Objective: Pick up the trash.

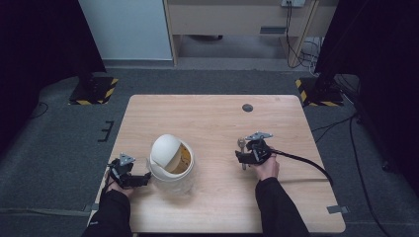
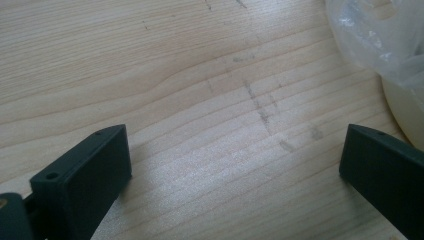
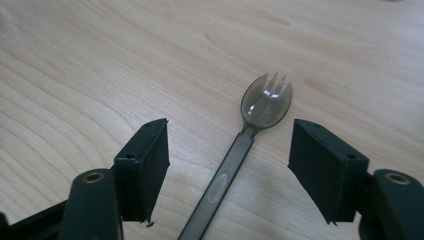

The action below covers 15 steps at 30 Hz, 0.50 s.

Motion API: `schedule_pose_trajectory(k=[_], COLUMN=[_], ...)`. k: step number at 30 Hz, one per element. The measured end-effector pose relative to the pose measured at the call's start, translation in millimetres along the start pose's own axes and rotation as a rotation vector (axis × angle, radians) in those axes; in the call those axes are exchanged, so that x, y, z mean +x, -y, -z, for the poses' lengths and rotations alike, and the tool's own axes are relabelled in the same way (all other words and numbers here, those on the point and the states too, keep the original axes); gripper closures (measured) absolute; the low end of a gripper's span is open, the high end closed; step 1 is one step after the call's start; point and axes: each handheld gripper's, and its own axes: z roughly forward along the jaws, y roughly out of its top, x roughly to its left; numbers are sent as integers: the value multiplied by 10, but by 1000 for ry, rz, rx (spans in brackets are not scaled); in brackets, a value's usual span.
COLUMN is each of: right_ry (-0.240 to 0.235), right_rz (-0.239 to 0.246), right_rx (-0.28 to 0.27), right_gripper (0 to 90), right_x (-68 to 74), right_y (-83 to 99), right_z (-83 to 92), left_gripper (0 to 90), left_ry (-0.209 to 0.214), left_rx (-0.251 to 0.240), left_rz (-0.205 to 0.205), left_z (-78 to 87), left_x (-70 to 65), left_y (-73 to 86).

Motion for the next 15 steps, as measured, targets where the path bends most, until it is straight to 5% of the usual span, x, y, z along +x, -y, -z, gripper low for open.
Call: schedule_pose_trajectory(k=[10, 15], right_ry=[39, 62], right_rz=[-24, -54], right_rx=[55, 52], right_gripper=[496, 728], right_x=[32, 23], right_y=[61, 45], right_z=[-270, -268], left_gripper=[0, 0], left_ry=[12, 15], left_rx=[10, 19], left_rz=[-12, -14], left_z=[7, 17], left_x=[2, -1], left_y=[-4, -9])
